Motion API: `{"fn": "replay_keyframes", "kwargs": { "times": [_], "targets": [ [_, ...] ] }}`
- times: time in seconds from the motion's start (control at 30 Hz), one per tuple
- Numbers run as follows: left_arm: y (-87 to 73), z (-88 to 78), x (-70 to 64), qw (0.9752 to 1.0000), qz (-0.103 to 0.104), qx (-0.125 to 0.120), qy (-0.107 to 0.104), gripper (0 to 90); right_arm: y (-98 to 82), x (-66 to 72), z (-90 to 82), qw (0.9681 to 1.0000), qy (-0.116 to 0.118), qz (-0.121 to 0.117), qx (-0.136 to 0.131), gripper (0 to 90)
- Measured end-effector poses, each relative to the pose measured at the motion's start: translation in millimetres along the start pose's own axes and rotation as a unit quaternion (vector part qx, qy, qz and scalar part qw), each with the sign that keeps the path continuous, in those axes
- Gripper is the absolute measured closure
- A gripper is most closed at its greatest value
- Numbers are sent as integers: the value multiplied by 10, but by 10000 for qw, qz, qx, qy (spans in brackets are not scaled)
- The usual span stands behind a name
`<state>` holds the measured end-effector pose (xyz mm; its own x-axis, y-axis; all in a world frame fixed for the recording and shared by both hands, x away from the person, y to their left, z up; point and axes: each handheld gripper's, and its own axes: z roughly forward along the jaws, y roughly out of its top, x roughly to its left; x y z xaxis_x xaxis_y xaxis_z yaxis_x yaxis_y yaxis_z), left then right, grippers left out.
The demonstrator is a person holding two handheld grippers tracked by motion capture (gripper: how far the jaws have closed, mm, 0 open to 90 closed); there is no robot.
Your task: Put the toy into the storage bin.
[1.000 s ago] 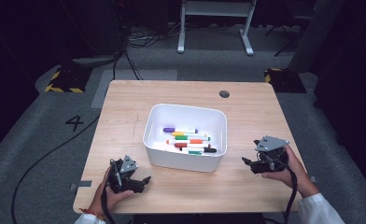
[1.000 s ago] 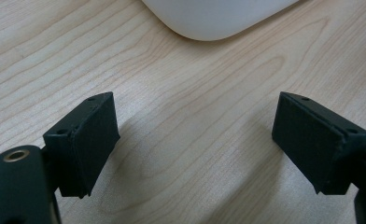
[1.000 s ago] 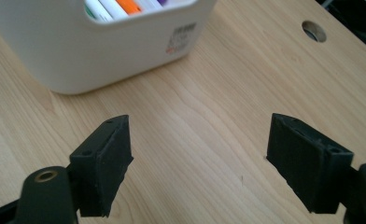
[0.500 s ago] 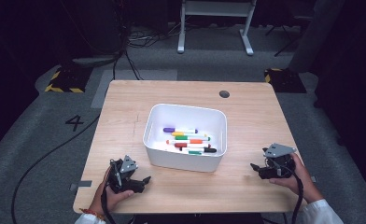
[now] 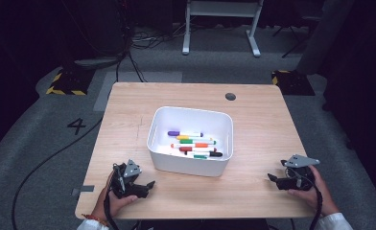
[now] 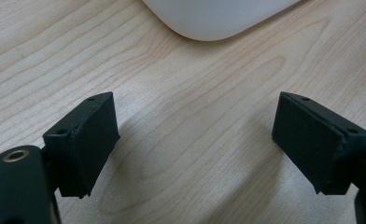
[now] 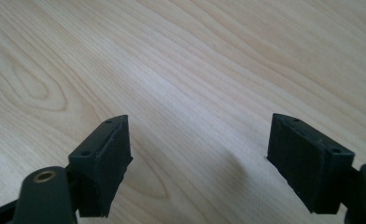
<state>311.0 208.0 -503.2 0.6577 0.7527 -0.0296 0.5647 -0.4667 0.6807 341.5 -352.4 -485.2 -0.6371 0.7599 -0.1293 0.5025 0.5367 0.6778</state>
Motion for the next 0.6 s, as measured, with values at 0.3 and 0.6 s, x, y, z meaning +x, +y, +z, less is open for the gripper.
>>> {"fn": "replay_keyframes", "kwargs": {
  "times": [0.3, 0.6],
  "targets": [
    [3, 1, 0, 10000, -6, -7, 40, 145, -257, -132, -49, 9980, 72, 603, -160, 200],
    [5, 1, -1, 10000, -17, 3, 42, 144, -390, -160, -94, 9951, -46, 903, -389, 190]
  ]
}}
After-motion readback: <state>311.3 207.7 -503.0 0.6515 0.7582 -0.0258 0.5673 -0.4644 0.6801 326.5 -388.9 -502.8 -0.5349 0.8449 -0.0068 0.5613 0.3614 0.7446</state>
